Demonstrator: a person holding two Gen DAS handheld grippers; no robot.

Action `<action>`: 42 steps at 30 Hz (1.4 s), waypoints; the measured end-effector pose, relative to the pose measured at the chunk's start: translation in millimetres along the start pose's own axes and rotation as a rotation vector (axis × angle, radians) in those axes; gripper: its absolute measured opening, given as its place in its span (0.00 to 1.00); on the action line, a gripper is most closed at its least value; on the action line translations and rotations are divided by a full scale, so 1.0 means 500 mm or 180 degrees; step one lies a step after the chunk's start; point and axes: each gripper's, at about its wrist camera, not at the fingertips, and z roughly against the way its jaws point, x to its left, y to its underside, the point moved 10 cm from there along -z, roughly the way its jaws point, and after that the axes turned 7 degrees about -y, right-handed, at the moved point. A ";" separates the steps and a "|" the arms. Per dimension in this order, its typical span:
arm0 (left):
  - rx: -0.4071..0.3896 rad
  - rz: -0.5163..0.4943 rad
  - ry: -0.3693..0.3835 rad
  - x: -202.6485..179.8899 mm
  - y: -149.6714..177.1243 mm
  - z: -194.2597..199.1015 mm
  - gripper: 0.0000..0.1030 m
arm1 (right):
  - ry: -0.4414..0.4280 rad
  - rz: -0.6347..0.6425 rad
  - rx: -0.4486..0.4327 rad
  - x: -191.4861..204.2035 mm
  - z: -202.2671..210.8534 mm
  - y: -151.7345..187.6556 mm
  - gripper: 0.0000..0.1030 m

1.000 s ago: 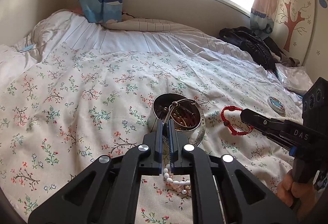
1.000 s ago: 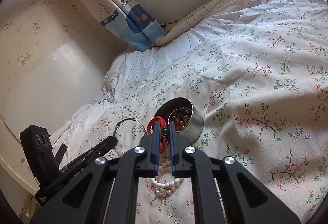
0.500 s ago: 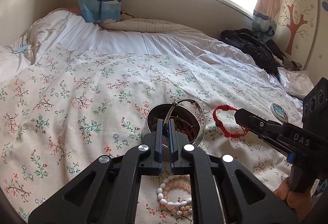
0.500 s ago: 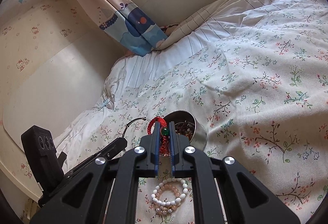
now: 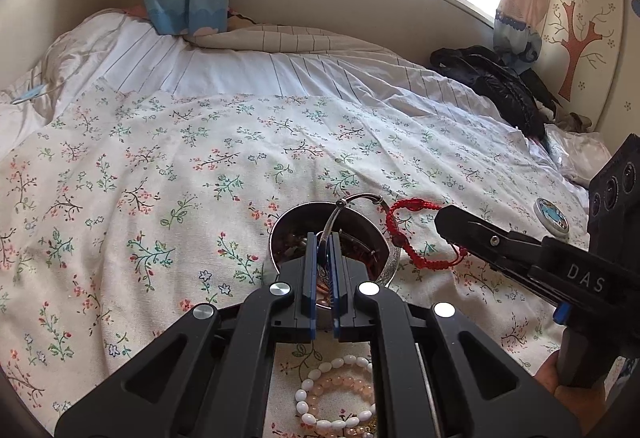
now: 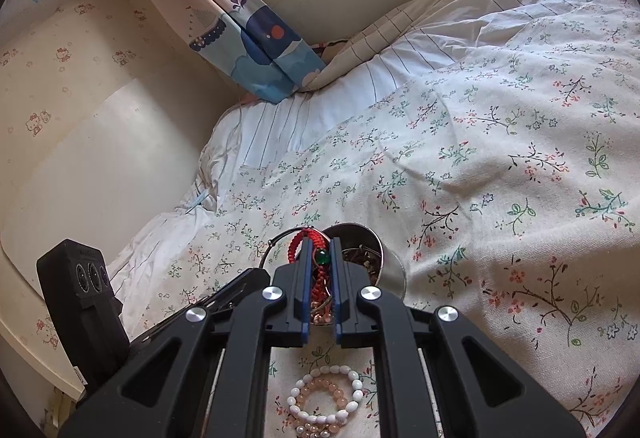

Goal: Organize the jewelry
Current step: 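Open both tools to drop the pieces into the silver tin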

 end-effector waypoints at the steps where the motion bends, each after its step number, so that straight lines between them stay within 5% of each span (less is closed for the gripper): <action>1: 0.0004 0.0008 0.0002 0.000 -0.001 -0.002 0.05 | 0.0000 0.0002 0.0008 0.000 -0.003 0.000 0.09; 21: 0.0074 0.0030 -0.0003 0.012 -0.002 -0.032 0.06 | 0.0044 0.0023 0.0187 -0.008 -0.070 0.007 0.09; 23: 0.0085 0.0026 -0.0046 0.016 -0.002 -0.034 0.06 | 0.0153 0.0040 0.0253 -0.016 -0.079 0.013 0.18; 24: 0.0082 0.0029 -0.0078 0.019 -0.002 -0.034 0.06 | 0.0213 0.0056 0.0246 -0.020 -0.079 0.014 0.36; 25: 0.0079 0.0038 -0.0118 0.024 -0.003 -0.035 0.06 | 0.0228 0.0063 0.0229 -0.021 -0.077 0.012 0.41; 42: 0.0115 0.0069 -0.0305 0.051 -0.002 -0.038 0.10 | 0.0277 -0.0127 0.0073 -0.055 -0.048 -0.010 0.55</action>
